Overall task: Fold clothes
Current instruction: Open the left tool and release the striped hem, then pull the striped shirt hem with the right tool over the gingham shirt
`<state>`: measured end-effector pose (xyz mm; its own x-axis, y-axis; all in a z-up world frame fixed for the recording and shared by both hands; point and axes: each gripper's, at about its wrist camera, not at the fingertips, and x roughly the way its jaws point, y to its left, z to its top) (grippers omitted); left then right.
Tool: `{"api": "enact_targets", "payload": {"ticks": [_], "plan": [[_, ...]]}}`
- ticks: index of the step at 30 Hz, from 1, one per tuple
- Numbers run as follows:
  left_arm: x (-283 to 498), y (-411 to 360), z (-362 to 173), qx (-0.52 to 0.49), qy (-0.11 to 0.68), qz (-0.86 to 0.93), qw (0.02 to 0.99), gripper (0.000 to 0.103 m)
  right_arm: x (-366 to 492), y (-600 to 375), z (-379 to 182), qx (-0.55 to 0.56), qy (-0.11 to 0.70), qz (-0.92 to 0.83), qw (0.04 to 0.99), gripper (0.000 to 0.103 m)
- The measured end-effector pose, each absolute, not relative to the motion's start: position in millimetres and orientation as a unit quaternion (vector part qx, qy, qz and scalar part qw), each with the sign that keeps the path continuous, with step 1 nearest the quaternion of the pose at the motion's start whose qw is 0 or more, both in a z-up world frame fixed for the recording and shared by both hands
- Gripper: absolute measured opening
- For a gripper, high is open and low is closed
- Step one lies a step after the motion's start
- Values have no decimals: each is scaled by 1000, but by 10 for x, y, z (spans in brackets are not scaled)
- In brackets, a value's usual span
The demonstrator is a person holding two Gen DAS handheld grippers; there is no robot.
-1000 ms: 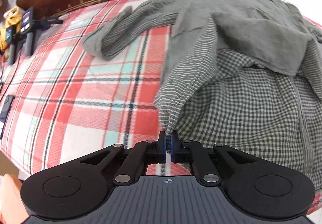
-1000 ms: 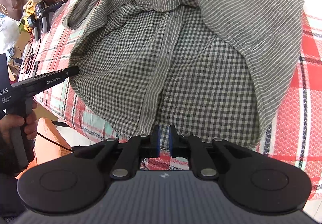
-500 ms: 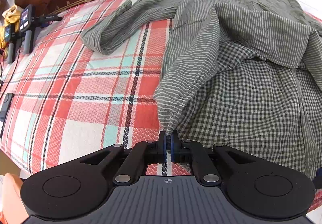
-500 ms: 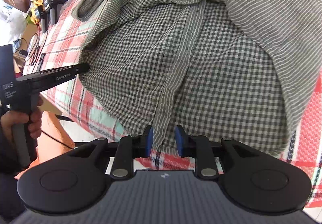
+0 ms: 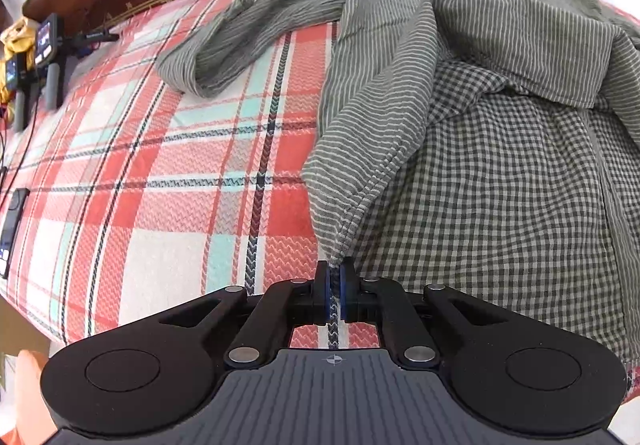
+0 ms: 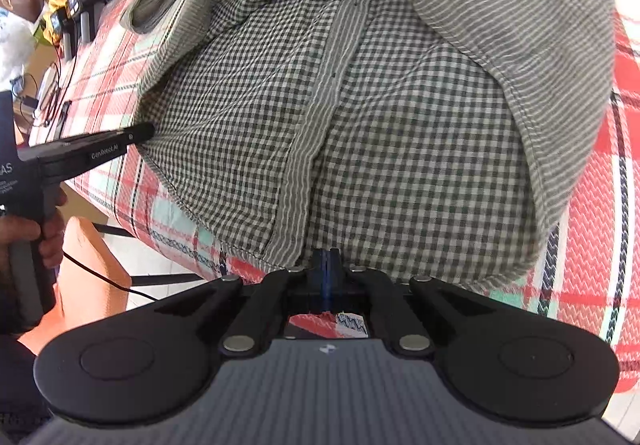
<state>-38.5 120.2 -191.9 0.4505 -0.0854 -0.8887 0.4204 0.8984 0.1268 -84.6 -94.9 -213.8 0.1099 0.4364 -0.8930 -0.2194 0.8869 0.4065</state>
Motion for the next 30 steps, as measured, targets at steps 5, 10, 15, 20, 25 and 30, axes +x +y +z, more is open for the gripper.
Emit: {"api": "enact_targets", "payload": {"ticks": [5, 10, 15, 20, 25, 30], "plan": [[-410, 1326, -1753, 143, 514, -184, 826, 35, -775, -1122, -1927, 124, 581, 204, 778, 8], [-450, 1264, -1414, 134, 484, -220, 836, 39, -553, -1267, -1798, 130, 537, 163, 817, 15], [-409, 766, -1398, 154, 451, -274, 836, 47, -407, -1404, -1857, 60, 519, 83, 849, 28], [-325, 381, -1698, 195, 452, -279, 824, 47, -363, -1385, -1966, 15, 519, 79, 851, 30], [-308, 297, -1881, 229, 454, -266, 819, 47, -337, -1237, -2023, -46, 515, 96, 851, 30], [-194, 477, -2070, 223, 484, -233, 813, 54, -331, -1171, -2103, -94, 520, 92, 844, 14]]}}
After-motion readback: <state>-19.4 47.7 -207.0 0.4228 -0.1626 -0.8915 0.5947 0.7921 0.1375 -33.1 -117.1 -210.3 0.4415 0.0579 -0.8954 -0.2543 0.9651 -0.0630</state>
